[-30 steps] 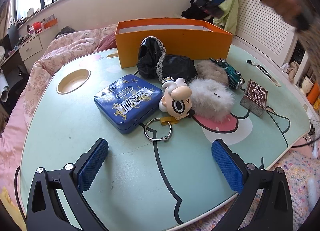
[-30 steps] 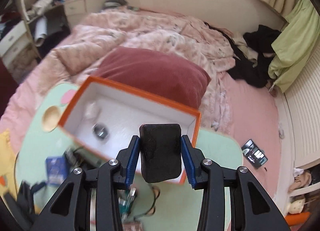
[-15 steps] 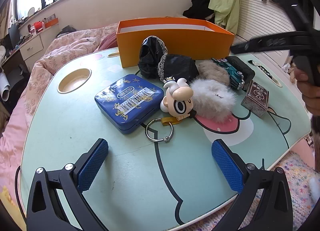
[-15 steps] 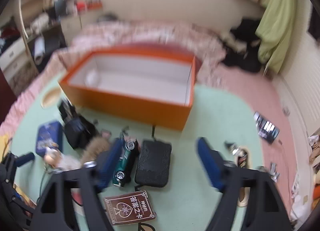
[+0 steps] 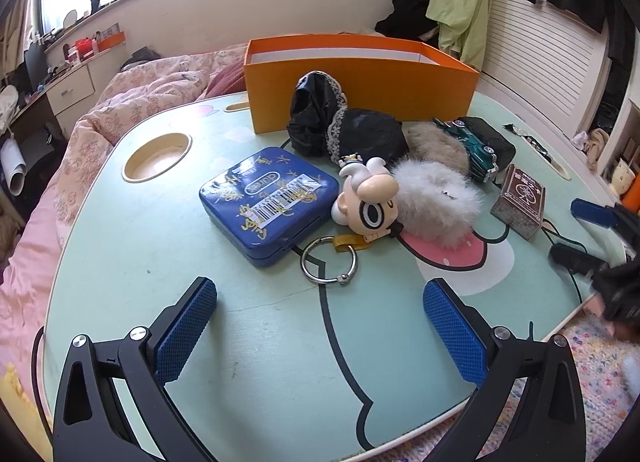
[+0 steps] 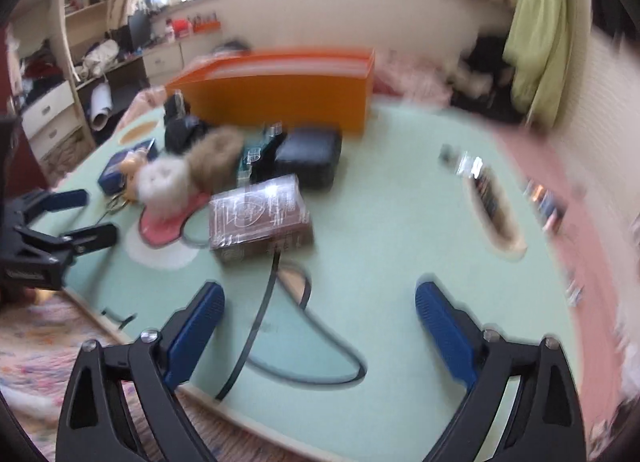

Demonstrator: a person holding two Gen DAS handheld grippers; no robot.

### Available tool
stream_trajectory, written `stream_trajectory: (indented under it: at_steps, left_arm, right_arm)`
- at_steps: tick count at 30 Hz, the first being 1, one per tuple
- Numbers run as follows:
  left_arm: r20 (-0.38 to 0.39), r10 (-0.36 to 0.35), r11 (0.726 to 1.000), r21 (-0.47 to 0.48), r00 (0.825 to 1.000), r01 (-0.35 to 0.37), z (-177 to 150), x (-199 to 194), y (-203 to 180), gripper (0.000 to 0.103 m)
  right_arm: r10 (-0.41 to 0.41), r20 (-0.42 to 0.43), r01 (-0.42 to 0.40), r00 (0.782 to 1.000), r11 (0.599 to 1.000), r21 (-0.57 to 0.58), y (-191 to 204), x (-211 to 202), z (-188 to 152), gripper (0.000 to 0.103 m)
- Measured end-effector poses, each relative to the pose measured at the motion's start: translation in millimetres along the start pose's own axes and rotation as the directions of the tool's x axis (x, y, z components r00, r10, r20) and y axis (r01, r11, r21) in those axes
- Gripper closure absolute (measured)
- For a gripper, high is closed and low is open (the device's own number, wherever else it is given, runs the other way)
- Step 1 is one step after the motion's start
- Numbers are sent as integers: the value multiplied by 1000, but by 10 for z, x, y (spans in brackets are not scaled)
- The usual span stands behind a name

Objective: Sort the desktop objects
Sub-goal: 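Carry the black pouch out and release it beside the green car, then reach into the box and grasp the clear plastic-wrapped item with the left tool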

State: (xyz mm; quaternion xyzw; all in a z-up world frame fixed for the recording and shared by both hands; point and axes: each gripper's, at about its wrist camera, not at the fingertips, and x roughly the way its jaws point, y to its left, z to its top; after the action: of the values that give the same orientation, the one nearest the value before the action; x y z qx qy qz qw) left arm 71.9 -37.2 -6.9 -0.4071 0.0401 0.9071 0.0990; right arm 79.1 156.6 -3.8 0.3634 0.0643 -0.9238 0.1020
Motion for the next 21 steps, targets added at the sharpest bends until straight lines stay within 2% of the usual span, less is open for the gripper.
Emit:
stream_trajectory:
  at_steps: [2,7,10,11,13,16,18,20,21]
  left_arm:
    - [1,2,1000,-4,1000,-2,-3,-4,6,0]
    - [-2,-1,1000,3,1000,1,0,1,11,0]
    - [-41,-17,1000,25,999,18,81,10,55,0]
    - [-49,-23,999,33,999,24,161,-19,82,1]
    - [-18,-8,998,61,1000,9,421,-160,129,1]
    - [16,39,992,122,999,-40,1022,-361,126,3]
    - [-29,31,990,137,999,-27,1453,-339,100,15]
    - [-109,20,991,132,994,-5,1856,-169,59,37]
    - [-156,30,990,140,987,-8,2010,-31,30,43]
  right_arm:
    - [57,-13,-57,998,998,-2,-7,31,33,0]
    - [51,4,-51,999,999,7,-55,50,17,0]
    - [51,4,-51,999,999,8,-63,46,7,0]
    - [52,7,-52,999,999,7,-60,47,13,0]
    - [54,10,-54,998,998,7,-67,41,0,0]
    - [55,12,-55,998,998,8,-67,38,4,0]
    - [56,12,-56,998,998,8,-66,38,4,0]
    - [56,12,-56,998,998,9,-66,38,4,0]
    - [55,12,-55,998,998,9,-65,38,4,0]
